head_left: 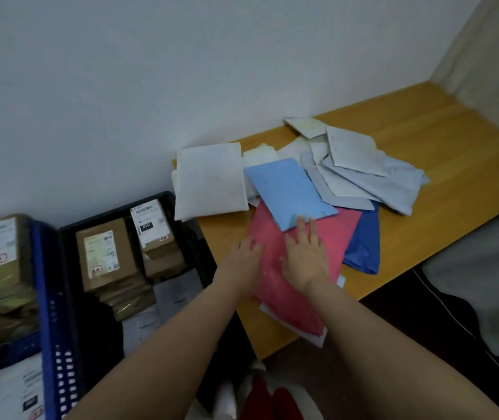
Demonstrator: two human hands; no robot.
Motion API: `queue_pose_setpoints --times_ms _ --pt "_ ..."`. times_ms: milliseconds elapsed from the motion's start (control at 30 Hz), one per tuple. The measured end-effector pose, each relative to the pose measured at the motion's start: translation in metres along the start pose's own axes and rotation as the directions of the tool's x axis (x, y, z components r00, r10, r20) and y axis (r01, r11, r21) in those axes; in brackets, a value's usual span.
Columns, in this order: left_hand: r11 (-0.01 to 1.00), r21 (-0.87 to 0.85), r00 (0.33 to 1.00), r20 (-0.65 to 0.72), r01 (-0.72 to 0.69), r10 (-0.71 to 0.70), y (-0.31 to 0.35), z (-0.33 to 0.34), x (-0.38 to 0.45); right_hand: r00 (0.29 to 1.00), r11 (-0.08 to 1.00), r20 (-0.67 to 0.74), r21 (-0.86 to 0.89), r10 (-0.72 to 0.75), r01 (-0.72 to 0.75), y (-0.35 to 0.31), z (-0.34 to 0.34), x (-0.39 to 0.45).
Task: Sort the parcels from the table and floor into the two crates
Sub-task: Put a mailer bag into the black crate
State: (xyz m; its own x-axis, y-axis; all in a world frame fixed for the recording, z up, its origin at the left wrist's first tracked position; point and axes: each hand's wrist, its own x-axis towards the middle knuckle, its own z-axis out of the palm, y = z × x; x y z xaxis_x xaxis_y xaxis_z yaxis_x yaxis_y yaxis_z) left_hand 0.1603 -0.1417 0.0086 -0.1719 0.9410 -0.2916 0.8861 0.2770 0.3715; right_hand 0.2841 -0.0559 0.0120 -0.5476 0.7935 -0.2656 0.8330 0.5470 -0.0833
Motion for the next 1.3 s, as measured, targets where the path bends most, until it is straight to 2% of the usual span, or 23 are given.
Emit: queue_pose_setpoints --times_ms 267,367,467,567,633,700,767,867,967,1033,1133,1200,1300 --pt "0.995 -0.018 0.995 -0.007 0.095 -0.095 -0.002 -0.006 0.015 0.984 0.986 0.133 -0.105 -0.115 0.129 0.021 0.010 0.037" --pt "0.994 -0.019 0.994 -0.008 0.108 -0.108 -0.004 -0.013 0.018 0.990 0.986 0.021 -0.090 -0.139 0.140 0.024 0.003 0.046" --pt "0.993 -0.052 0.994 -0.030 0.106 -0.107 -0.003 -0.026 0.024 0.963 0.987 -0.217 -0.022 -0.161 0.161 0.030 -0.021 0.056" --pt "0.986 -0.104 0.985 -0.095 0.131 -0.141 0.001 -0.045 0.033 0.883 0.950 -0.452 0.200 -0.127 0.239 0.031 -0.059 0.062" --pt "0.975 -0.159 0.974 -0.140 0.153 -0.176 0.004 -0.056 0.040 0.835 0.830 -0.549 0.482 0.036 0.281 0.028 -0.085 0.060" --pt "0.970 -0.191 0.964 -0.191 0.148 -0.184 0.008 -0.067 0.044 0.759 0.664 -0.602 0.676 0.249 0.318 0.028 -0.104 0.056" --pt "0.967 -0.216 0.953 -0.239 0.136 -0.187 0.011 -0.075 0.048 0.716 0.549 -0.563 0.781 0.413 0.297 0.030 -0.113 0.052" --pt "0.949 -0.282 0.934 -0.278 0.143 -0.223 0.013 -0.081 0.050 0.729 0.290 -0.344 0.935 0.591 0.205 0.036 -0.110 0.051" --pt "0.899 -0.398 0.915 -0.266 0.181 -0.302 0.010 -0.081 0.050 0.726 -0.062 -0.111 0.976 0.679 0.208 0.040 -0.105 0.047" --pt "0.836 -0.518 0.899 -0.256 0.182 -0.354 0.009 -0.079 0.049 0.734 -0.203 -0.022 0.955 0.679 0.216 0.039 -0.102 0.046" --pt "0.660 -0.734 0.890 -0.183 0.159 -0.418 0.010 -0.077 0.048 0.768 -0.309 0.082 0.938 0.635 0.156 0.037 -0.095 0.044" --pt "0.552 -0.824 0.901 -0.135 0.129 -0.413 0.011 -0.078 0.045 0.794 -0.341 0.118 0.933 0.597 0.118 0.034 -0.088 0.043" --pt "0.435 -0.901 0.878 -0.208 0.001 -0.432 0.011 -0.078 0.043 0.833 -0.338 0.170 0.941 0.526 0.021 0.027 -0.077 0.042"
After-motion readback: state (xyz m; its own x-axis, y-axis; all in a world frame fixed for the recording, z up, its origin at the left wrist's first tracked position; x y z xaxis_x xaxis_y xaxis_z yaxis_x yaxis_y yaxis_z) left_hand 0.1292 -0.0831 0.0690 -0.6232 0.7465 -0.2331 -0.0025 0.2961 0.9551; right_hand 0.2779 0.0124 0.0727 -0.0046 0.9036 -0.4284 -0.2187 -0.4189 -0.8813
